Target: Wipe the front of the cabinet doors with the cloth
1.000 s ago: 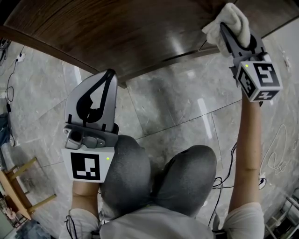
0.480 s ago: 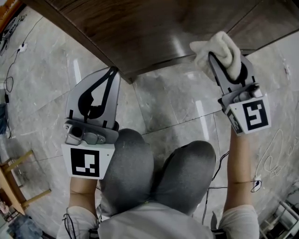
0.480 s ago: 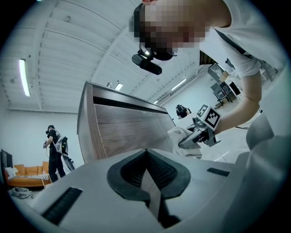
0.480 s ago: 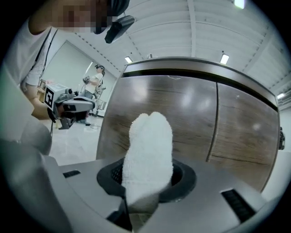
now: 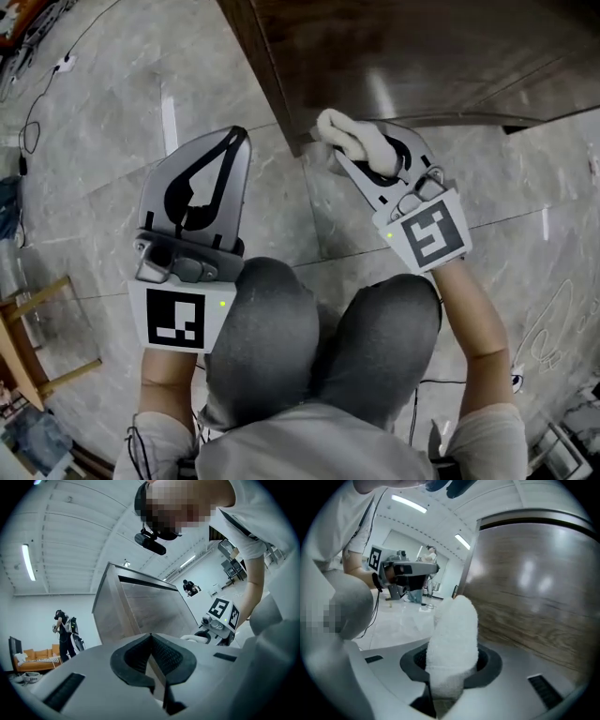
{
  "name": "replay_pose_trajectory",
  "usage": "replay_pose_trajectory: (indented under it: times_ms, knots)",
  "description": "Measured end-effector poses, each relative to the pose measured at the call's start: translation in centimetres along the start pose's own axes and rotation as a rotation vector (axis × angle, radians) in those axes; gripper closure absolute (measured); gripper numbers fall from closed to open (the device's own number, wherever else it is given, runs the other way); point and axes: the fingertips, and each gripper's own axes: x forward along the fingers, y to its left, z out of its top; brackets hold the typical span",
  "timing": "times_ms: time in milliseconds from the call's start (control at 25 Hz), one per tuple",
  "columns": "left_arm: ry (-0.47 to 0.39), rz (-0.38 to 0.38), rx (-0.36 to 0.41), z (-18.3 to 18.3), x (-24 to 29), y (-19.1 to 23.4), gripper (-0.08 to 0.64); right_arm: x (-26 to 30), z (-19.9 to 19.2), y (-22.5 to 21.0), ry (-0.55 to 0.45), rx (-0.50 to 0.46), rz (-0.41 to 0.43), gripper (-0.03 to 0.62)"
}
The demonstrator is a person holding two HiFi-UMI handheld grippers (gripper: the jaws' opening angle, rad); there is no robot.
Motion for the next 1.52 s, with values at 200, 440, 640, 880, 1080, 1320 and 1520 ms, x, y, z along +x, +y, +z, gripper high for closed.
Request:
replay_pose_trajectory:
  times_ms: [200,440,640,880,1080,1320,1520]
  knots:
    - [0.010,0.009,-0.030,-2.4,-0.8,1.7,0.541,5.0,0.2,1.9,0.020,-0.049,0.066,0.457]
    - [-0.004,0.000,-0.073,-3.7,-0.6,2.4,0.541,6.2,-0.7,1.1,0.062,-0.076,0.051,0.457]
    - [-0.019,0.000,-0.077,-3.5,0.2,1.8,0.541,3.7,-1.7,-2.2,0.057,-0.039,-0.040,0.457]
    - [-0.028,-0.011,-0.087,-2.8,0.9,0.0,0.541,0.4,-4.4,-5.8,0.096,0.015,-0.155,0.457]
    - [-0.029,-0.017,-0.081,-2.3,1.6,-1.2,0.541,-1.5,-6.0,-7.6,0.099,0.046,-0.207,0.457]
    - [-0.018,-0.047,-0.074,-1.8,3.8,-3.9,0.541,-4.0,-8.0,-10.2,0.104,0.047,-0.250,0.457]
    - [-0.013,-0.078,-0.065,-1.5,5.6,-5.8,0.541,-5.7,-9.6,-12.2,0.114,0.046,-0.283,0.457]
